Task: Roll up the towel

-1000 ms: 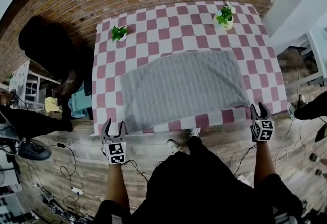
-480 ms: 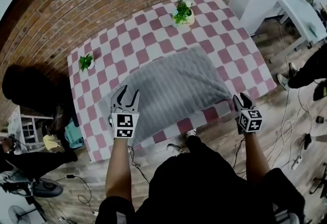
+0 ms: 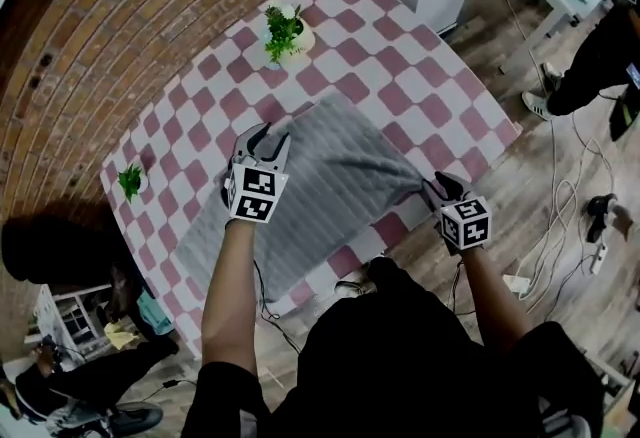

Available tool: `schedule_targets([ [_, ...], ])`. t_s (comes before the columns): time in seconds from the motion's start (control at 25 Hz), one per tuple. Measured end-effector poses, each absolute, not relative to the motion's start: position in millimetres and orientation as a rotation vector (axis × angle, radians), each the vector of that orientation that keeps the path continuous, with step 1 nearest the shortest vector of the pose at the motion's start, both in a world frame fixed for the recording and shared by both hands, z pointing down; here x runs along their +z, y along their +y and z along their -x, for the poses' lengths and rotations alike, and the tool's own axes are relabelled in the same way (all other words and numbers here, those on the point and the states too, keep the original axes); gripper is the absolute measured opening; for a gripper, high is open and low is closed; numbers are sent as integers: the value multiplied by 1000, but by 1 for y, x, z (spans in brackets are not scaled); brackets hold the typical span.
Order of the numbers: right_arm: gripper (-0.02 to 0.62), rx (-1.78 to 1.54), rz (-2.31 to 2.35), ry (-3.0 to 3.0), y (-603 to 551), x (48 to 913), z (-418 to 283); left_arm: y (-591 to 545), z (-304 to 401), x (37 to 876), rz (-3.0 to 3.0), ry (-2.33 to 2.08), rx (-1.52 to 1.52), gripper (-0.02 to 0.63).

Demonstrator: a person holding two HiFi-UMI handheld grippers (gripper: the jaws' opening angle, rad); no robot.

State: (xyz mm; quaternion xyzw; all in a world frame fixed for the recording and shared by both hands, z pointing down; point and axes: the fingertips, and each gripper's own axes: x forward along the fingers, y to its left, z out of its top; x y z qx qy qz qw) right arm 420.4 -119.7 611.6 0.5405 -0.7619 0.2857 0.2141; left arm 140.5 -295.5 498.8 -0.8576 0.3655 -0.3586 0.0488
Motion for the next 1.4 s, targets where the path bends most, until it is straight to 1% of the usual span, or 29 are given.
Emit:
schedule_targets([
  [0.24, 141, 858, -1477, -2070, -120, 622, -417, -342, -209, 535, 2628, 825, -1255, 152],
  [0.56, 141, 935, -1478, -2058, -124, 631, -424, -374, -270, 588, 2629, 488, -1436, 152],
  [0.8, 141, 967, -1486, -2044, -125, 636, -419, -383, -294, 621, 2647, 292, -1544, 160],
  [0.96, 141, 971, -1488, -2009, -122, 638, -419, -382, -296, 634, 2582, 170, -1632, 188],
  [1.04, 145, 984, -1481, -1990, -119, 639, -417, -384, -296, 639, 2606, 163, -1655, 214],
  [1.12, 159, 975, -1470, -1972, -119, 639, -415, -383, -293, 643, 2649, 161, -1695, 219],
  [1.16, 160, 959, -1465, -1958, -120, 639, -414, -382, -292, 644, 2667, 148, -1708, 209],
  [1.28, 146, 909, -1486, -1894, -120, 640, -416, -374, -294, 644, 2690, 96, -1719, 138],
  [1.32, 124, 896, -1497, -1874, -120, 641, -416, -372, -295, 644, 2689, 84, -1720, 125],
  [1.4, 78, 878, -1500, -1859, -119, 641, -415, -367, -295, 644, 2675, 67, -1721, 76],
])
